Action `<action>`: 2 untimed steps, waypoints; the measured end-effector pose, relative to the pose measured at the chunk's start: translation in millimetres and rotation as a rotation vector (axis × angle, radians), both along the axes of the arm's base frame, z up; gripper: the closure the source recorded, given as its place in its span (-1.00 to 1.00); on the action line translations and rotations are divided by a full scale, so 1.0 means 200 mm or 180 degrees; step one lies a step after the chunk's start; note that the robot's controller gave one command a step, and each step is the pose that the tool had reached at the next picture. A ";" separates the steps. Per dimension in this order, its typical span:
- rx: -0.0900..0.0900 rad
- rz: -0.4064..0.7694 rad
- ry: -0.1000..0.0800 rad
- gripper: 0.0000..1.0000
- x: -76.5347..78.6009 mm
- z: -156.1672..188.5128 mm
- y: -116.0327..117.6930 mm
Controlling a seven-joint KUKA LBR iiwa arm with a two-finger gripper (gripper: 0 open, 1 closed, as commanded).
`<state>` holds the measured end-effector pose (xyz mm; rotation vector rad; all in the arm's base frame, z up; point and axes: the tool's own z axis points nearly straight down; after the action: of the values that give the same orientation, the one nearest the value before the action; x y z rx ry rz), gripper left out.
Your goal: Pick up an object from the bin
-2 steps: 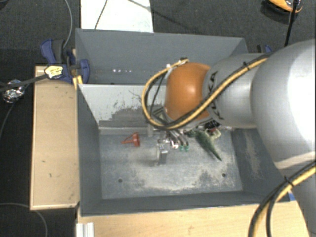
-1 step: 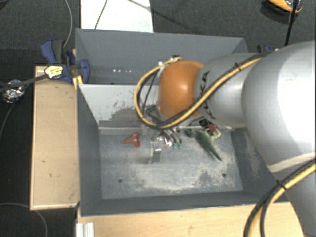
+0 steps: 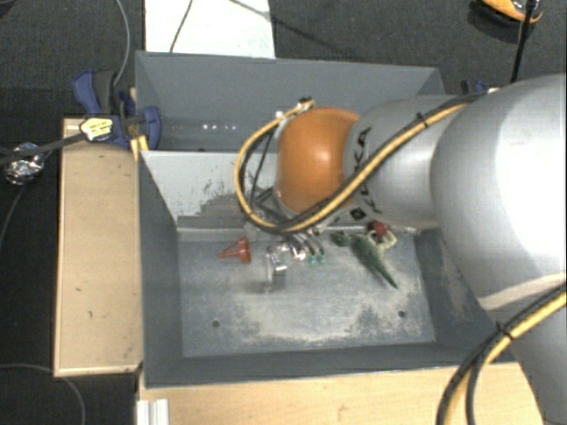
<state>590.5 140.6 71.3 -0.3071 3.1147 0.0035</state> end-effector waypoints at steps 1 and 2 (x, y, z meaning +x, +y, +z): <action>0.0006 -0.0109 0.0000 -1.00 0.01 0.00 0.09; 0.0004 0.0076 -0.0008 1.00 0.00 0.00 0.16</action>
Offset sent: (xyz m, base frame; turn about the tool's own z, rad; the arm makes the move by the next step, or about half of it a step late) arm -0.0010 0.0319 -0.0013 -0.0260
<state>590.5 172.5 71.0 -0.3439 3.1082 0.0051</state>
